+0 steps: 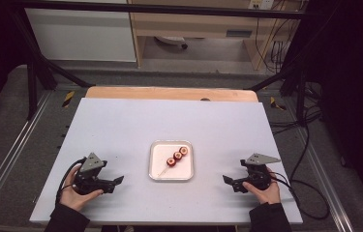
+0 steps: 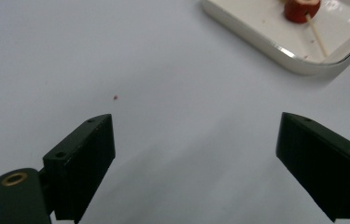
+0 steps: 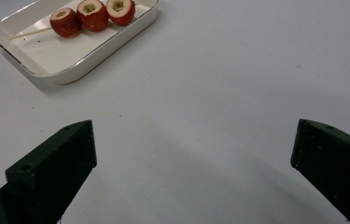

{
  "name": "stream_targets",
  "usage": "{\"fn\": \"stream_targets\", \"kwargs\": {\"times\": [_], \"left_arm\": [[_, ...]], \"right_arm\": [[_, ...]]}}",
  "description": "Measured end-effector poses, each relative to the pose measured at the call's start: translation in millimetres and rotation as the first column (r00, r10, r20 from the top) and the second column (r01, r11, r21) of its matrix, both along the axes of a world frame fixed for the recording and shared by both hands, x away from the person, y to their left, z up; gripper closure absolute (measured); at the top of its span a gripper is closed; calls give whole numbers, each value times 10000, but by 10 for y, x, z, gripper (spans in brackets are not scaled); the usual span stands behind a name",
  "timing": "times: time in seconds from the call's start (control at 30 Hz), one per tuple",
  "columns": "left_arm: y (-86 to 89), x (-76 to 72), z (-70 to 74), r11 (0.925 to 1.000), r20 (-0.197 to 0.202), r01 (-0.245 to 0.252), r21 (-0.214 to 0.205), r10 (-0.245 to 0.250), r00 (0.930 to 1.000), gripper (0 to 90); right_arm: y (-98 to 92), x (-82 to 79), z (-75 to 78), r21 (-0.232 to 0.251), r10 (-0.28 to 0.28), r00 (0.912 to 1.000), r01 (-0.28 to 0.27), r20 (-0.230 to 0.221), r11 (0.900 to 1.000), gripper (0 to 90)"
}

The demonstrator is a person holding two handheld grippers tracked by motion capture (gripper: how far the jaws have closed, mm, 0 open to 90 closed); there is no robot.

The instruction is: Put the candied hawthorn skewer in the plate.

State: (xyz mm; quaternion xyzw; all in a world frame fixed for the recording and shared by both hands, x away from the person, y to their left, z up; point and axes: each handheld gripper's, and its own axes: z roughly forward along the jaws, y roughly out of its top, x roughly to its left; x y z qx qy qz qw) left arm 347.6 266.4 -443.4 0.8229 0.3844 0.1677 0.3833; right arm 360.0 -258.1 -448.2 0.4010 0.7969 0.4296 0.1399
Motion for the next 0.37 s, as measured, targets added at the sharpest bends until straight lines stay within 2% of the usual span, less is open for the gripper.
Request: {"fn": "stream_targets", "kwargs": {"times": [0.17, 0.37], "left_arm": [[66, -28, -61, 9999, 27, -80, -103, 80, 10000, 117], [77, -41, -60, 9996, -28, -13, -277, 12, 10000, 117]], "right_arm": [[13, -4, -14, -84, 90, 9999, -90, -56, 9999, 7], [41, -3, -50, -297, 217, 9995, -225, -242, 9993, 6]]}}
